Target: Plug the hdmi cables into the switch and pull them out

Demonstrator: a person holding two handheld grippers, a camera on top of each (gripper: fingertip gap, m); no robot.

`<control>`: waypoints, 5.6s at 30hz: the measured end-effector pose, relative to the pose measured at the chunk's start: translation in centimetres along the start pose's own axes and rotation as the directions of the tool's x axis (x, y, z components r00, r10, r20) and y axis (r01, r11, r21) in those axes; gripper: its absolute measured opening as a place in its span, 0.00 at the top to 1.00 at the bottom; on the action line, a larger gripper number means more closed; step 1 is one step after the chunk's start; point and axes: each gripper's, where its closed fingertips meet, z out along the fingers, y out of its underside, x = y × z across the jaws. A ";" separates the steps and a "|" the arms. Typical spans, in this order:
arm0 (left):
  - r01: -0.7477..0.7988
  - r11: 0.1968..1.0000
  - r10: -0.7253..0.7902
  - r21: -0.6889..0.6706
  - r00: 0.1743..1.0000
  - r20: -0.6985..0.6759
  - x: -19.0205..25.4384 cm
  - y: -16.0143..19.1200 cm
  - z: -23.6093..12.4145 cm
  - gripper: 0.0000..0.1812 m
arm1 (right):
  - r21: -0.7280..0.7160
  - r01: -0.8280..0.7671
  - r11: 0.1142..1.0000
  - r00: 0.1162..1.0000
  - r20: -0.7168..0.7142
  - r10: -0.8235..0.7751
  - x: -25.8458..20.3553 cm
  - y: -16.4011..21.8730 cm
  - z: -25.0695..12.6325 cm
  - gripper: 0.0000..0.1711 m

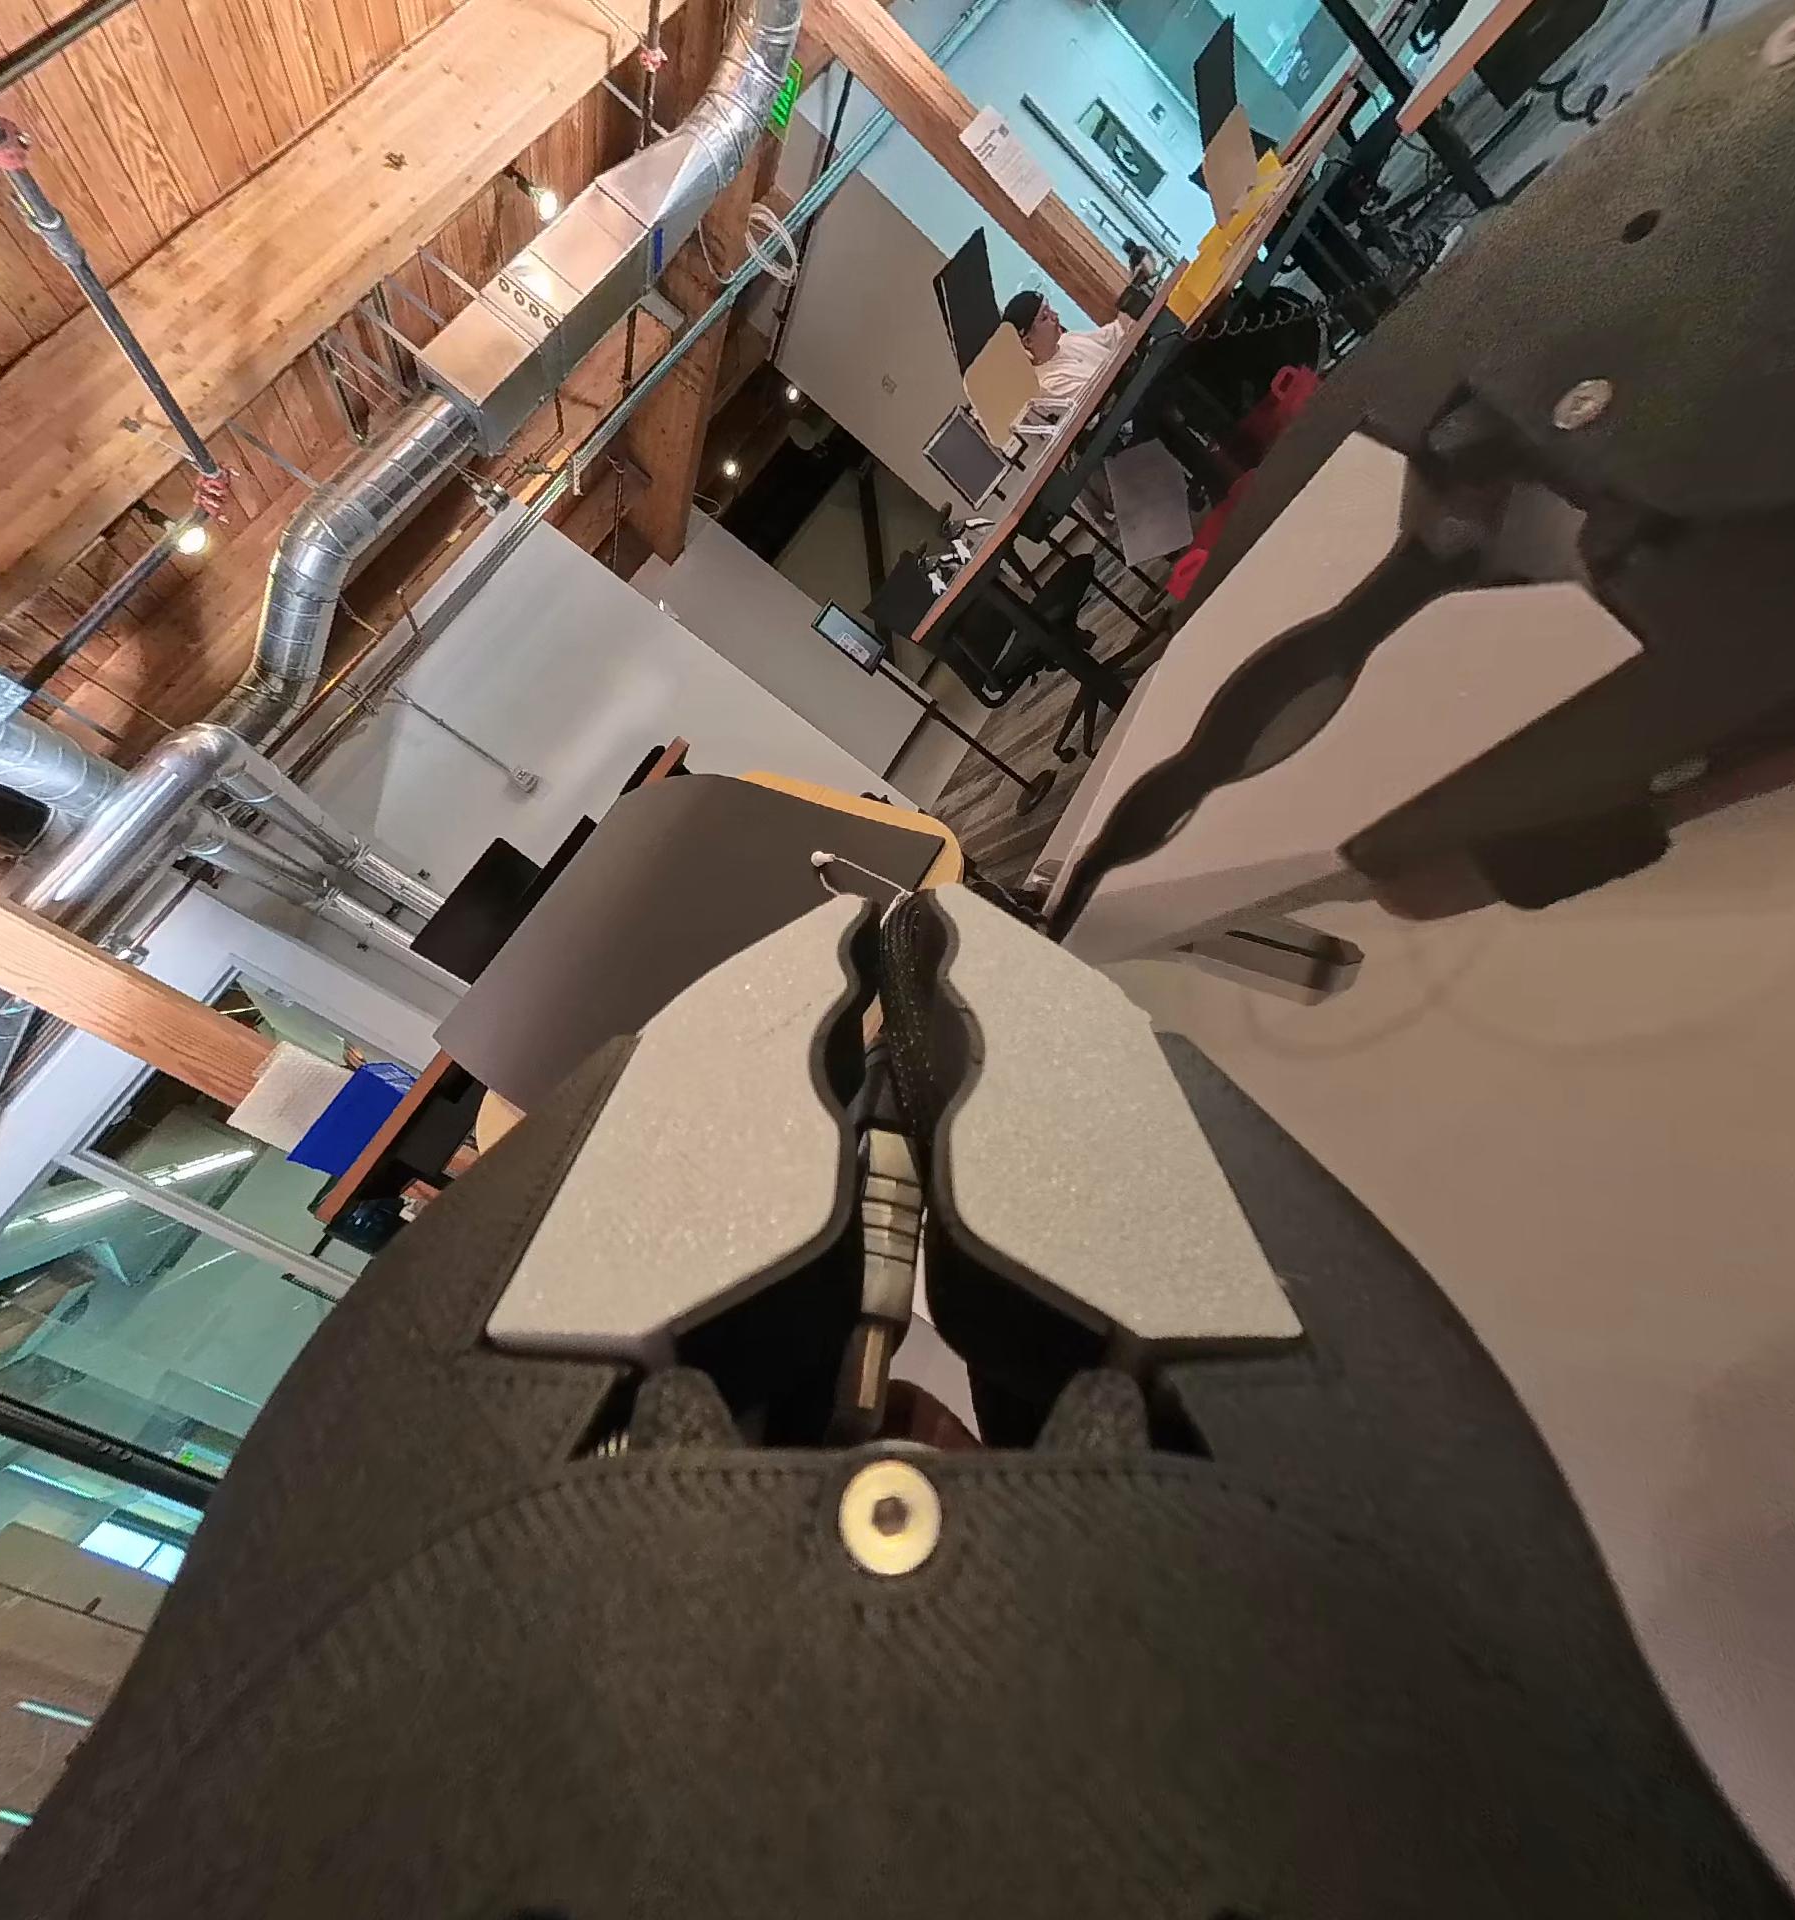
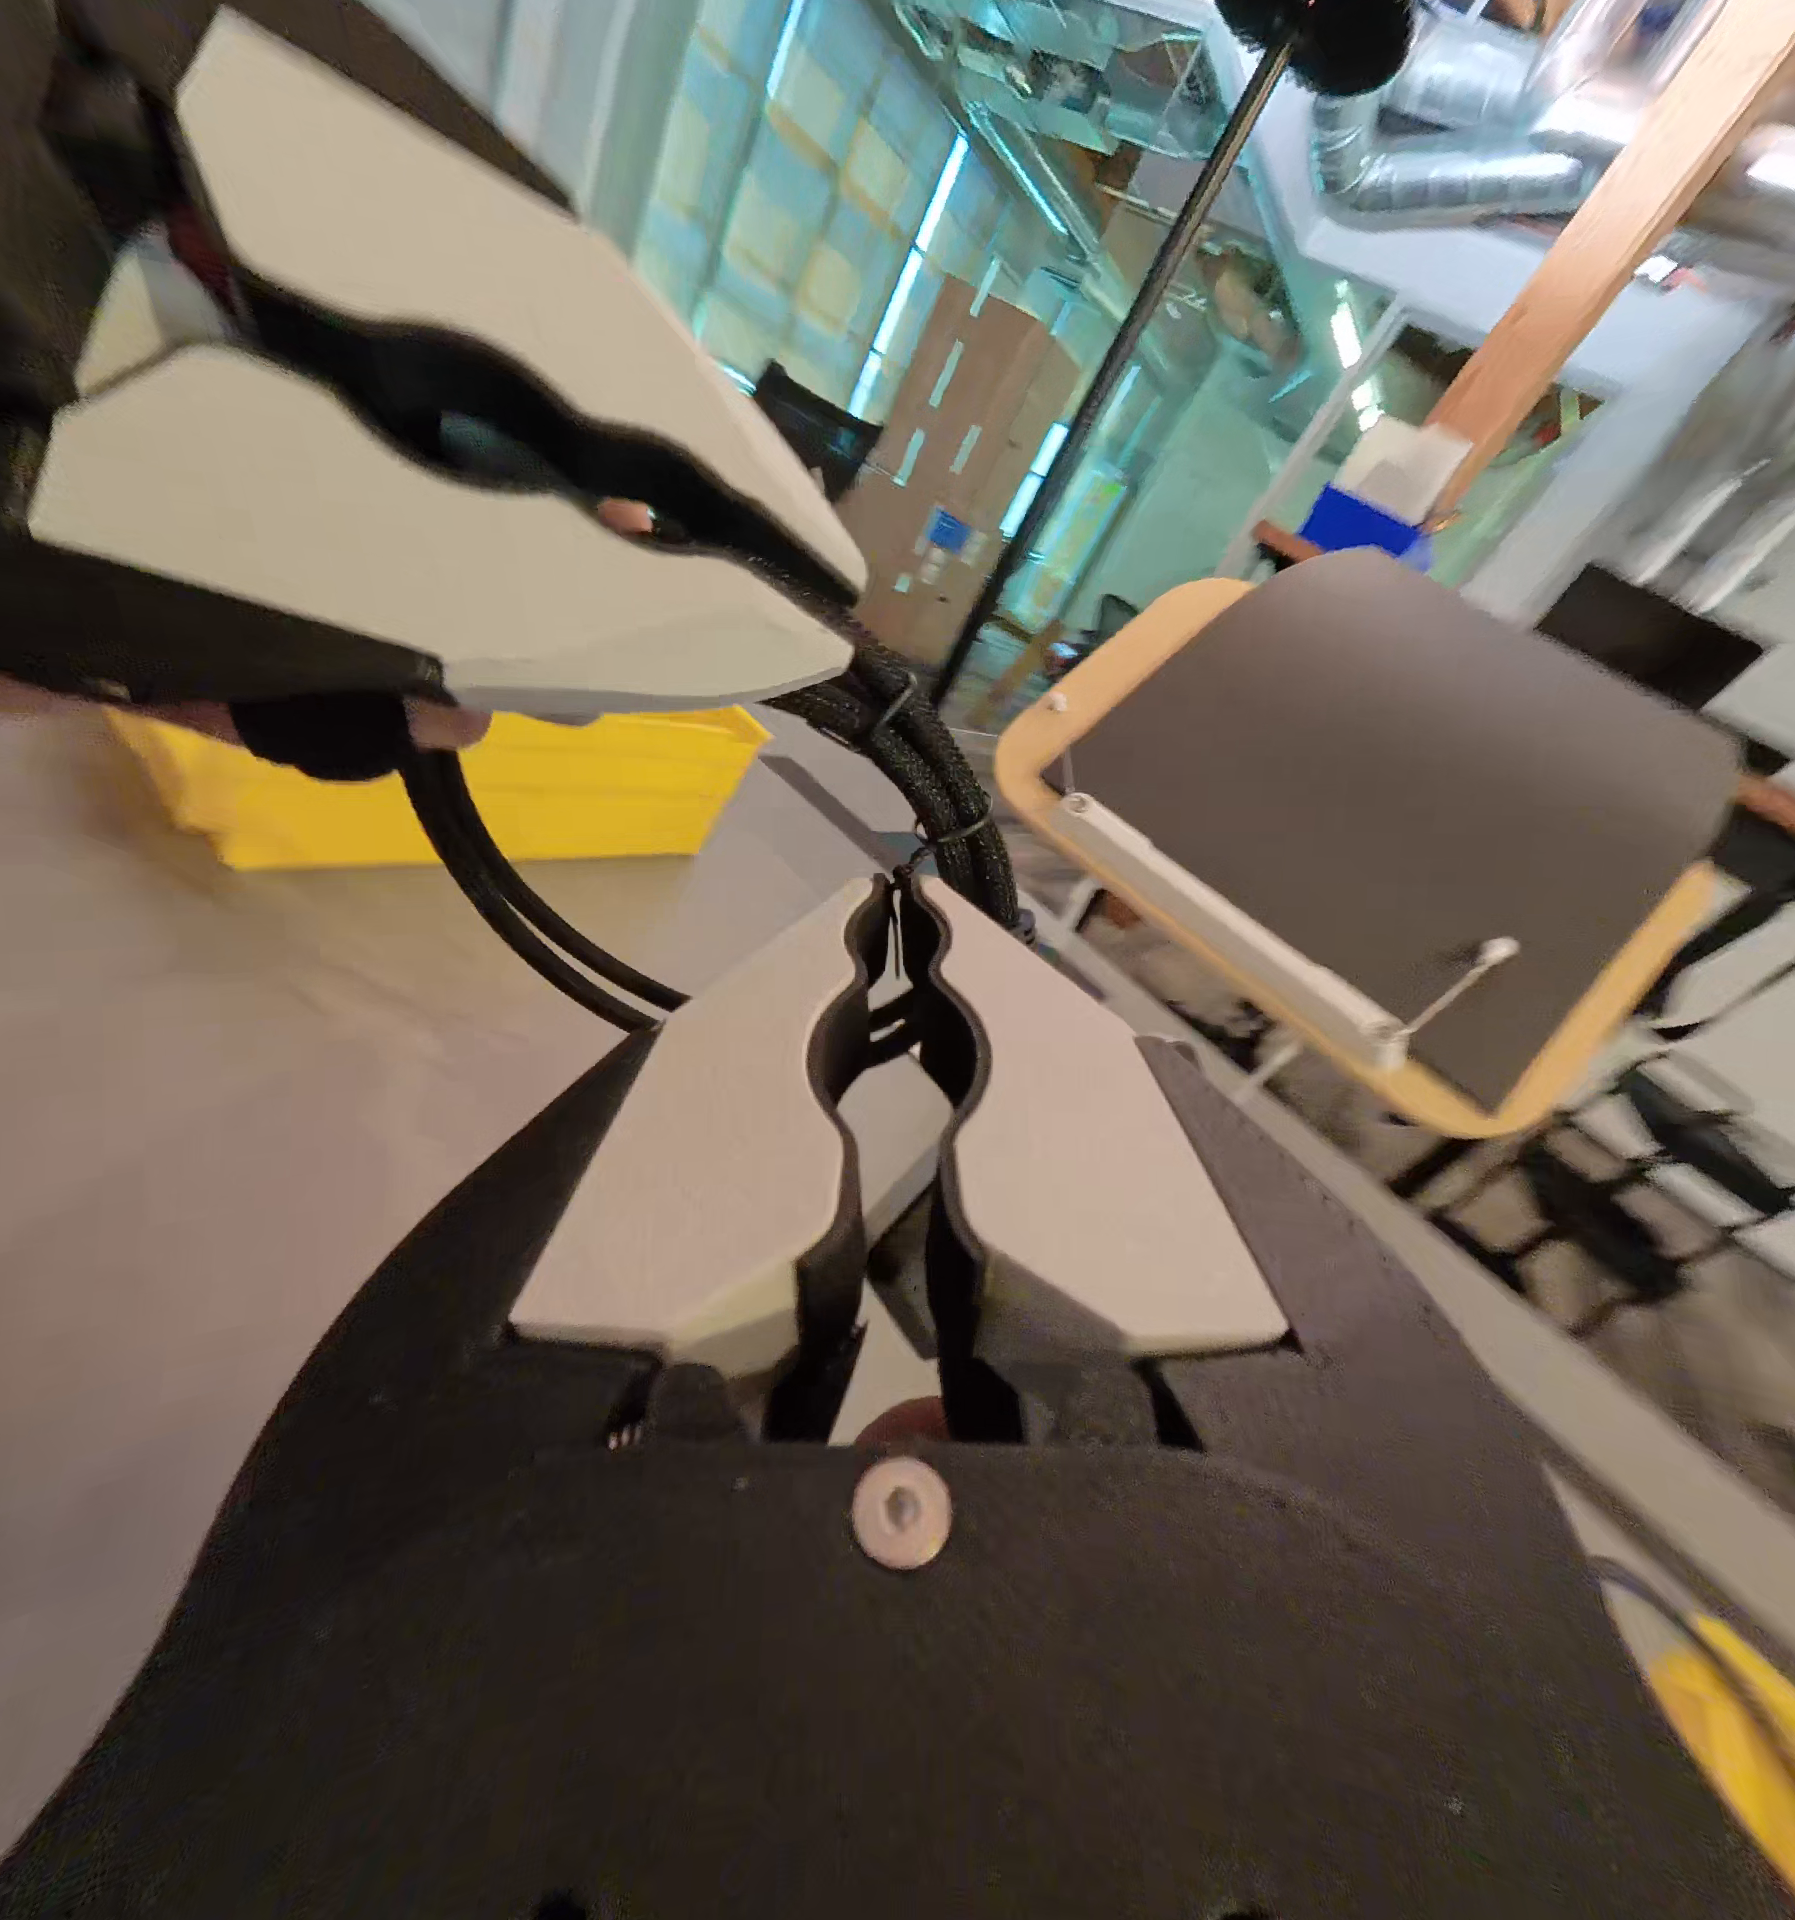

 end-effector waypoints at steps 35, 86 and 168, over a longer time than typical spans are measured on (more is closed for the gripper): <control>0.009 1.000 -0.009 -0.023 1.000 -0.014 -0.1 0.4 0.2 0.97 | -0.030 0.354 0.935 0.934 -0.039 -0.355 -0.2 -0.5 -0.6 0.95; 0.046 0.998 -0.048 -0.047 0.999 -0.026 -0.3 0.7 0.4 0.97 | -0.017 0.055 0.998 0.997 0.051 -0.054 -0.8 0.2 0.3 1.00; 0.130 0.987 -0.136 0.090 0.989 0.057 -1.6 -1.5 -0.7 0.97 | 0.108 -0.832 0.545 0.526 0.469 0.709 -1.5 -2.7 -1.3 0.86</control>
